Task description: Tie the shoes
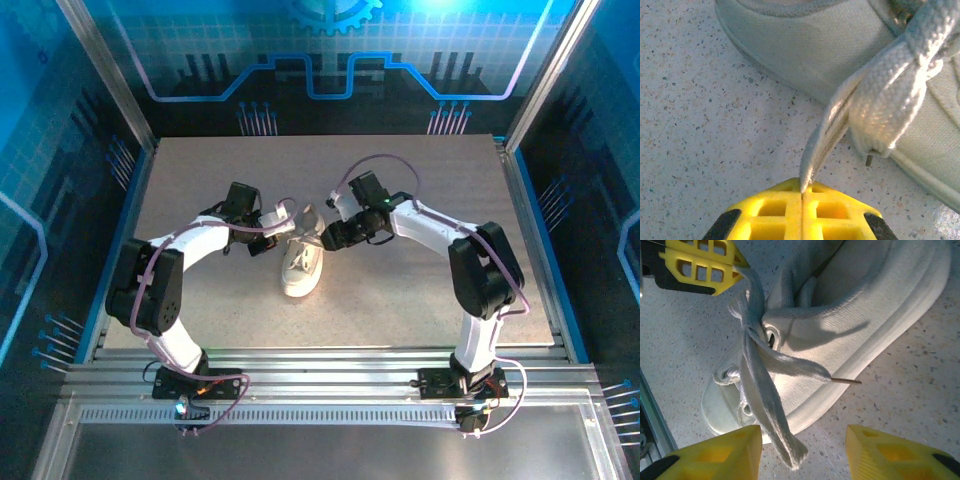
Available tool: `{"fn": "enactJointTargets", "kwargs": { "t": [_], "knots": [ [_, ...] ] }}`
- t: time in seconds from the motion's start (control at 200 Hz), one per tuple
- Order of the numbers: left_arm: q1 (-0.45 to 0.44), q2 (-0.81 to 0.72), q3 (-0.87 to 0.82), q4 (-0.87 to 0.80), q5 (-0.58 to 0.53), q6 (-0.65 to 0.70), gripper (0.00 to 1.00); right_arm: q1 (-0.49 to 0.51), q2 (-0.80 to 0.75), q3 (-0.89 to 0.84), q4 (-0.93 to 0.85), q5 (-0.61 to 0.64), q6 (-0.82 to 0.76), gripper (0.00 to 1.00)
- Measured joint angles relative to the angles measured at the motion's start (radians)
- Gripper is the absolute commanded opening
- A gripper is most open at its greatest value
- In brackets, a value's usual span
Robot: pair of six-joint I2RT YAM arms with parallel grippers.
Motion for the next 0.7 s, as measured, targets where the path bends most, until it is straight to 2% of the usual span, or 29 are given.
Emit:
{"fn": "enactJointTargets", "kwargs": {
  "t": [0.065, 0.275, 0.7],
  "knots": [
    [0.000, -0.003, 0.000, 0.000, 0.000, 0.000, 0.00, 0.007, 0.011, 0.011, -0.005, 0.002, -0.002, 0.38],
    [-0.006, -0.036, 0.000, 0.000, -0.008, 0.000, 0.00, 0.012, 0.032, 0.020, -0.035, 0.040, -0.013, 0.00],
    [-0.021, -0.126, 0.000, 0.000, -0.026, 0.004, 0.00, 0.014, -0.017, -0.002, -0.064, 0.134, -0.040, 0.00]
  ]
}}
